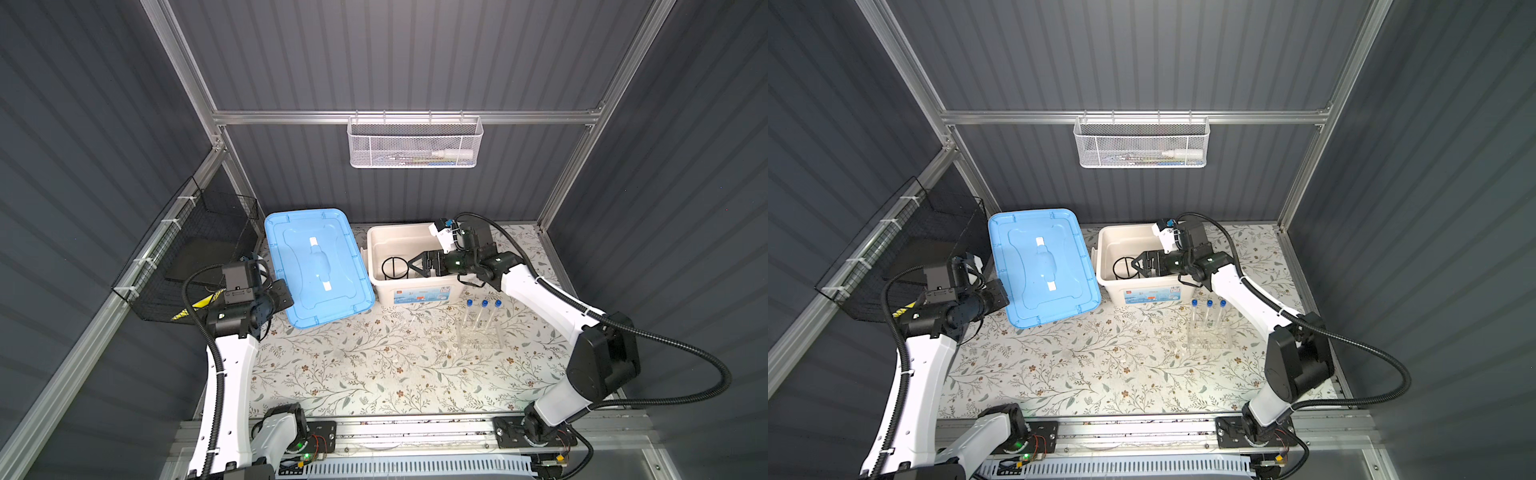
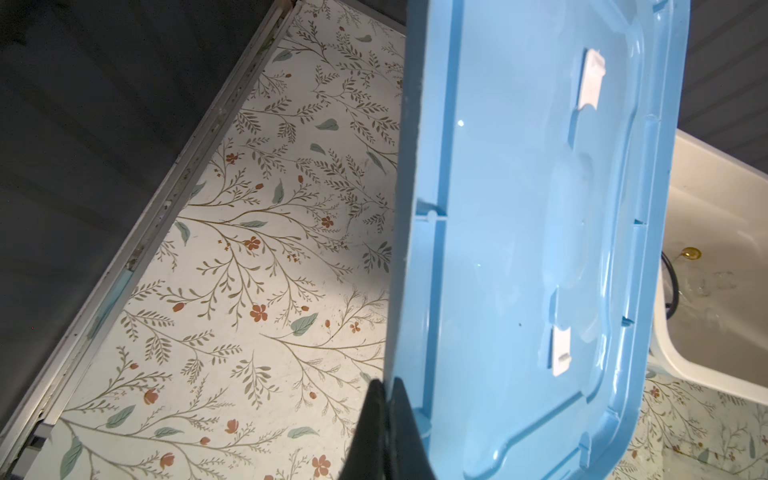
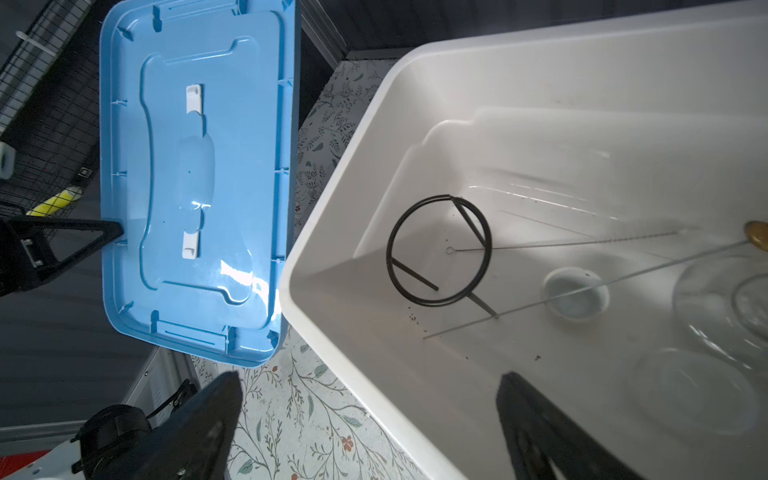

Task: Organize the chemistry lab equipment
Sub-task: 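Lift the lid edge with the left gripper while the right gripper reaches over the bin, then grasp the lid's far edge with the right gripper while the left gripper holds it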

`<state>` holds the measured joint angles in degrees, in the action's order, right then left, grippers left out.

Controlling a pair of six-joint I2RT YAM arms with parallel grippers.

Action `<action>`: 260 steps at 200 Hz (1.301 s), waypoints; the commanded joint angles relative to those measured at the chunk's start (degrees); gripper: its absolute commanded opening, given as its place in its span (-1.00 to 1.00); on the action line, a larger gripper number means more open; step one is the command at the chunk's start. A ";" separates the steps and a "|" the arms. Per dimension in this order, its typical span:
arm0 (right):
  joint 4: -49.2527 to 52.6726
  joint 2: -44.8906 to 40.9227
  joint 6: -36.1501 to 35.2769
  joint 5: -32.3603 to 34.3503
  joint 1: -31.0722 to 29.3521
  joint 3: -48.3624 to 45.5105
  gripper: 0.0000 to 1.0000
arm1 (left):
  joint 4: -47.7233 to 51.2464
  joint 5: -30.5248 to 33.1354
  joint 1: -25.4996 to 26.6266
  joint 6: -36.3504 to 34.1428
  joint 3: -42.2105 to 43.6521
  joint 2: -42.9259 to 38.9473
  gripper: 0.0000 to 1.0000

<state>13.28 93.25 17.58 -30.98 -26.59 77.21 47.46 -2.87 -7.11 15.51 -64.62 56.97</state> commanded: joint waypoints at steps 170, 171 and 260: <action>-4.85 8.91 0.53 -10.06 -2.69 9.54 0.94 | -2.63 -5.19 -0.10 2.07 -7.54 -1.45 -1.00; -4.89 8.94 0.53 -10.11 -2.73 9.54 0.94 | -2.64 -5.24 -0.14 2.11 -7.49 -1.48 -1.00; -9.54 10.71 2.78 -16.10 -2.69 8.98 0.94 | -9.68 -13.25 -0.09 4.59 -2.85 -0.78 -1.00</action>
<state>5.78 101.97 19.33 -44.34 -29.02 85.32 42.78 -11.73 -7.27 18.20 -68.66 56.47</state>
